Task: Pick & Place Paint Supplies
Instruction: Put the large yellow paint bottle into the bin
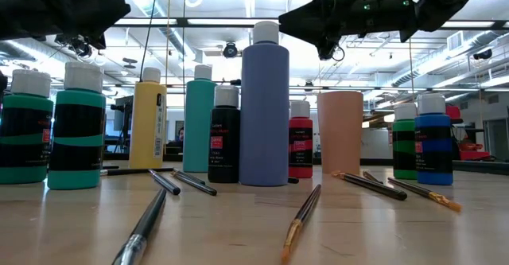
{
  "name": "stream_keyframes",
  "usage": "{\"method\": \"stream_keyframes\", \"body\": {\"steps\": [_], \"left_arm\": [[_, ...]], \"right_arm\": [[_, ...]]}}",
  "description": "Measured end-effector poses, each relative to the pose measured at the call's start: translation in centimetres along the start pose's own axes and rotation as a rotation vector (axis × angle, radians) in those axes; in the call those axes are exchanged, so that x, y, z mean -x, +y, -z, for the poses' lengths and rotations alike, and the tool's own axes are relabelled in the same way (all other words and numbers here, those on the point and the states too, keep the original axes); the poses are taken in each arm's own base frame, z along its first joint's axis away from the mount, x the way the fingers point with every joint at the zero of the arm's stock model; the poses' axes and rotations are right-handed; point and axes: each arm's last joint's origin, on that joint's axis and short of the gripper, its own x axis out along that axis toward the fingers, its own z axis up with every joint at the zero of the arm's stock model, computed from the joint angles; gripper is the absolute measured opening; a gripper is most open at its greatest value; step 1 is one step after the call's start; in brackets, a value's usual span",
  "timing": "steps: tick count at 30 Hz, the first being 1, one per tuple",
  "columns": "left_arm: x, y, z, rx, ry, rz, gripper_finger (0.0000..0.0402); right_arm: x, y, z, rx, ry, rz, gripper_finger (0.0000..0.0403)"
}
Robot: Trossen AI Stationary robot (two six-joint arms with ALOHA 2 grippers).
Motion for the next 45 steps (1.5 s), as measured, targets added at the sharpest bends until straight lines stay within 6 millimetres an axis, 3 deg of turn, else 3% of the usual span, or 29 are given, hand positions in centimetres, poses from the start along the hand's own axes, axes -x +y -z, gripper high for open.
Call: {"method": "stream_keyframes", "body": {"steps": [5, 12, 17, 24, 33, 45], "left_arm": [[0.0, 0.0, 0.0, 0.024, 0.000, -0.005, 0.0120], [-0.1, 0.2, -1.1, 0.084, -0.003, -0.053, 0.0188], [-0.8, 0.4, -2.7, 0.058, 0.166, -0.101, 0.0219], [-3.4, -0.1, -3.5, 0.027, 0.373, -0.177, 0.0218], [-6.9, -0.5, -1.9, 0.037, 0.549, -0.304, 0.0222], [-7.6, -0.7, 0.2, 0.108, 0.657, -0.371, 0.0222]], "right_arm": [[0.0, 0.0, 0.0, 0.000, 0.000, 0.000, 0.0149], [0.0, 0.0, -0.4, 0.032, -0.041, 0.002, 0.0149], [0.1, 0.0, -1.2, 0.121, -0.117, 0.012, 0.0149], [0.3, -0.1, -2.1, 0.113, -0.217, 0.019, 0.0149], [0.1, 0.0, -1.3, 0.062, -0.132, 0.009, 0.0165], [0.0, 0.0, -0.6, 0.059, -0.062, 0.004, 0.0240]]}}
